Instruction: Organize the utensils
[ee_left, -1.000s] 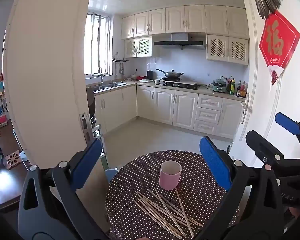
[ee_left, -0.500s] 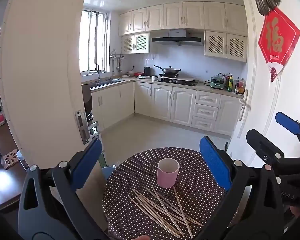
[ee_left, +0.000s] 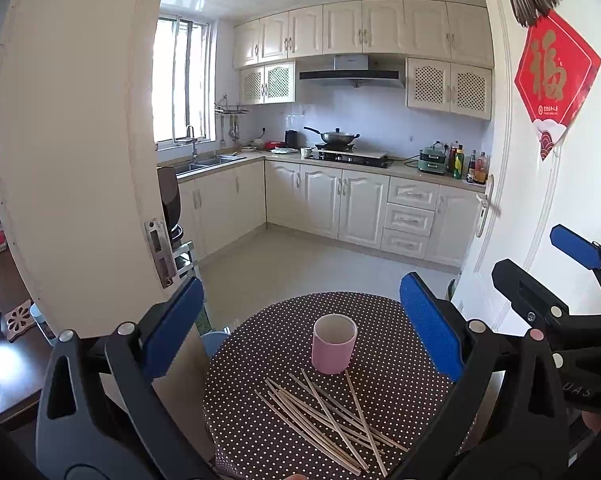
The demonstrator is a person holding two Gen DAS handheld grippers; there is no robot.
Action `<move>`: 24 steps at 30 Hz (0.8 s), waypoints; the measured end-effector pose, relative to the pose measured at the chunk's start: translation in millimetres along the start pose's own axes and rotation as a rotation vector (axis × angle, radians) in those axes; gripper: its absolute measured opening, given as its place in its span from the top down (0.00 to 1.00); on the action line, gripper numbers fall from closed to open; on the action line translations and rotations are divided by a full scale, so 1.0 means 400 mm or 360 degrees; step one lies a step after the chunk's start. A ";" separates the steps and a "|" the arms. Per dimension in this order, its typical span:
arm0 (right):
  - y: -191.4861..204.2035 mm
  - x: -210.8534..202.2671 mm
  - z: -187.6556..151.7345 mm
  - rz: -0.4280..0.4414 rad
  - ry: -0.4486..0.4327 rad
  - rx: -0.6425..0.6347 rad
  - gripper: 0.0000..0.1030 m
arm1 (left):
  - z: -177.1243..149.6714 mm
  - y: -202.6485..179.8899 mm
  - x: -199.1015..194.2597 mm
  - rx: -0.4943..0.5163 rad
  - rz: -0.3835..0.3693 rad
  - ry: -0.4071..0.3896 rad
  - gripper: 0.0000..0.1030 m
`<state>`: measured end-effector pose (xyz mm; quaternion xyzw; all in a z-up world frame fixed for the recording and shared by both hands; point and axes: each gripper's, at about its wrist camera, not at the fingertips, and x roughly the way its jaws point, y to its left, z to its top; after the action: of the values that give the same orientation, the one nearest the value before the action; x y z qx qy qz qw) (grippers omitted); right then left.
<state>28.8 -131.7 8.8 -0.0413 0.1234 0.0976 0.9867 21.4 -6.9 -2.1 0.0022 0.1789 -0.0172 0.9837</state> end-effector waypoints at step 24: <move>-0.003 0.013 -0.011 0.0026 -0.0013 0.0017 0.07 | -0.006 -0.001 -0.011 0.0001 0.0033 -0.0035 0.06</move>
<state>32.7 -132.2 3.1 -0.0346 0.1201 0.1052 0.9866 16.4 -7.1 -2.6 0.0042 0.1682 -0.0069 0.9857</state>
